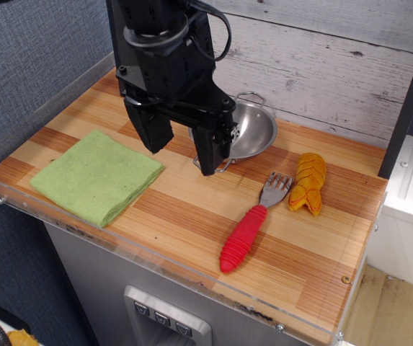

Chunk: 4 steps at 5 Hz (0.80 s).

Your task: Place the napkin to the left of the pot.

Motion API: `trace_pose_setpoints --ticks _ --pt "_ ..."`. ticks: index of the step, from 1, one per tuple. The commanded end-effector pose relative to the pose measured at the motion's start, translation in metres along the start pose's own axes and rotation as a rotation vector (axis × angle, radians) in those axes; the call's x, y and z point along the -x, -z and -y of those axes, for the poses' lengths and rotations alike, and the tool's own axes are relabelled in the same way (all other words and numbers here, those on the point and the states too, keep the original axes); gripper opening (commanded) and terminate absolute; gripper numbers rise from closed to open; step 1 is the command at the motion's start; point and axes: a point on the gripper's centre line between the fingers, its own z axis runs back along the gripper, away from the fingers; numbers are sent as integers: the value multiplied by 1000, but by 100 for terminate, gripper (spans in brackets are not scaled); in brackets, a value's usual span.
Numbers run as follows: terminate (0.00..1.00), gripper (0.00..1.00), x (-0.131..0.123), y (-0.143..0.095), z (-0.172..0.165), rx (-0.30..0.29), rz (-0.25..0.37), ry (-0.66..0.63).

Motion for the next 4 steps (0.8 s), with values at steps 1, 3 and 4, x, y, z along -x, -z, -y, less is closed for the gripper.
trace_pose_setpoints --ticks 1,3,4 --pt "0 100 0 0 0 0 0 0" --pt "0 100 20 -7 -38 -12 -36 81" --pt "0 100 29 -7 -74 -29 -67 76"
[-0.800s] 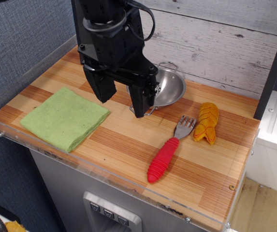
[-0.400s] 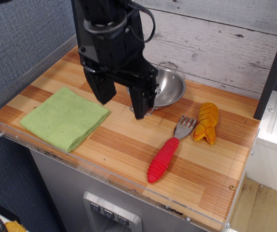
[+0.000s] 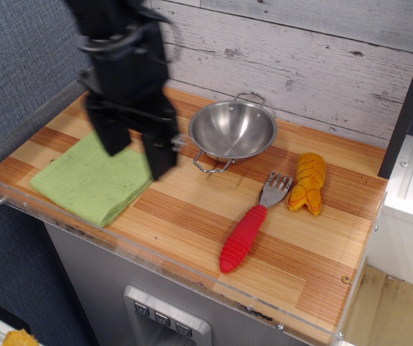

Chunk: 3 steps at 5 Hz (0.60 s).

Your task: Place the napkin to the left of the pot.

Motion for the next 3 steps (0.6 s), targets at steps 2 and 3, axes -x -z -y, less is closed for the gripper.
trace_pose_setpoints --ticks 2,3 --pt "0 100 -1 32 -88 -2 -19 -116" --pt "0 100 -7 43 -105 -20 -21 -100"
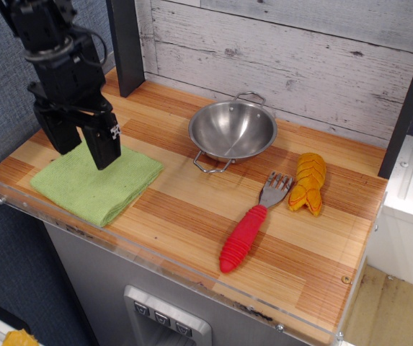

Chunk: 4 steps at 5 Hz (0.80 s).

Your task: Place the napkin to the left of the pot.

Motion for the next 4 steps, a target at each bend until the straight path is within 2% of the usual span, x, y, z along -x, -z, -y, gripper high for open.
trace_pose_setpoints --ticks 1,2,3,4 --pt "0 100 -18 11 -25 -70 -8 66" --pt "0 100 -22 23 -26 -79 -41 180" --pt "0 100 -20 26 -21 -104 -28 200" --pt "0 100 -19 24 -12 -123 15 165"
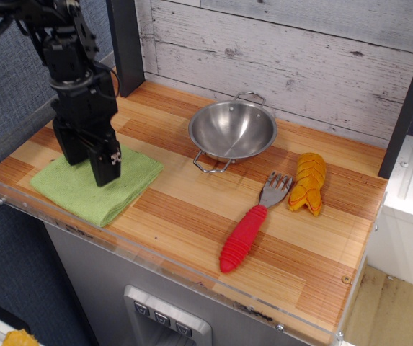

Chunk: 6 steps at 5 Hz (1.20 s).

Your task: Place the napkin to the left of the pot.

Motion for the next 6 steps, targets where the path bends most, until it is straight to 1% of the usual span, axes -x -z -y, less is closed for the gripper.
trace_pose_setpoints --ticks 1,2,3,5,6 --pt "0 100 -6 -14 16 -63 116 -35" --pt "0 100 -6 -9 24 -70 121 -26" --pt "0 100 -2 -2 27 -58 118 -19" --pt "0 100 3 9 26 -2 98 -16" --pt "0 100 -2 15 22 29 76 -7"
